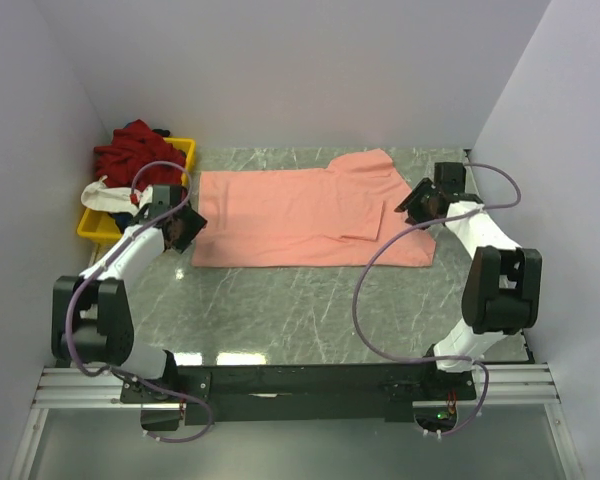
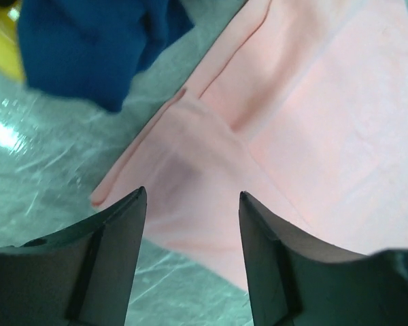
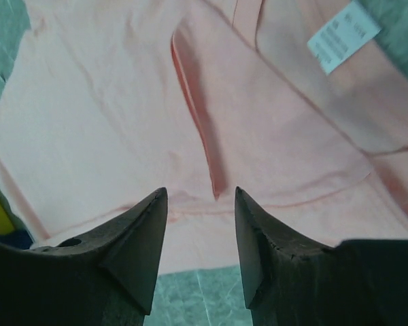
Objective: Fold and stack the t-shirts
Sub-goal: Fold the tshirt
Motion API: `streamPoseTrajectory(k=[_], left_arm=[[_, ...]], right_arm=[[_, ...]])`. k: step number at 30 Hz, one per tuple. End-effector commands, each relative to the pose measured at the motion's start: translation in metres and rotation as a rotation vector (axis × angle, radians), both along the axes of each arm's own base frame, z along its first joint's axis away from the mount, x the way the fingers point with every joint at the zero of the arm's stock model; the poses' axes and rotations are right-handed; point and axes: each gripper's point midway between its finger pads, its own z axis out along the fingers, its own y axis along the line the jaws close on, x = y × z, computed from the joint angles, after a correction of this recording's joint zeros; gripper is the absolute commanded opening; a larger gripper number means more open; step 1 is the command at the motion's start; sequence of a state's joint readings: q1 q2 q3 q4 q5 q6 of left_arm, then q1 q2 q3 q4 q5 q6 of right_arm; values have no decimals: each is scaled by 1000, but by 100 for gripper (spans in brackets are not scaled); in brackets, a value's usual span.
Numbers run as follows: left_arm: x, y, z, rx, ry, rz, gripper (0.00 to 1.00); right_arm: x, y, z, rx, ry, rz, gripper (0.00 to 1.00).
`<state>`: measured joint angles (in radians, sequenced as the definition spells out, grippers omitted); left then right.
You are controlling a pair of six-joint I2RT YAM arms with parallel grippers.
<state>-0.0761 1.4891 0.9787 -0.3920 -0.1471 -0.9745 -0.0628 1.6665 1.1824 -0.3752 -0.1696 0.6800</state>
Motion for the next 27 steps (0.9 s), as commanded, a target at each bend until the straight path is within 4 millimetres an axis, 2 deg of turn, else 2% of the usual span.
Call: streamPoseTrajectory(k=[1, 2, 3, 5, 10, 18, 21, 27], left_arm=[[-17, -7, -4, -42, -20, -10, 61], [-18, -7, -2, -48, -38, -10, 60], [-27, -7, -12, -55, -16, -6, 60], [-32, -9, -14, -63, -19, -13, 59], [-42, -13, -21, -83, -16, -37, 58], [-47, -13, -19, -80, -22, -44, 58], [-47, -13, -18, -81, -22, -45, 58], [-49, -11, -14, -70, -28, -46, 58]], right_arm=[[-3, 24, 8, 3, -72, 54, 52], [-7, 39, 1, -4, -57, 87, 51], [-8, 43, -5, -10, -44, 92, 51], [-10, 54, -24, -6, -2, 114, 49], [-10, 56, -54, -17, 45, 110, 49], [-9, 57, -71, -29, 72, 108, 48], [-7, 62, -76, -21, 82, 117, 45], [0, 75, -79, -7, 87, 137, 31]])
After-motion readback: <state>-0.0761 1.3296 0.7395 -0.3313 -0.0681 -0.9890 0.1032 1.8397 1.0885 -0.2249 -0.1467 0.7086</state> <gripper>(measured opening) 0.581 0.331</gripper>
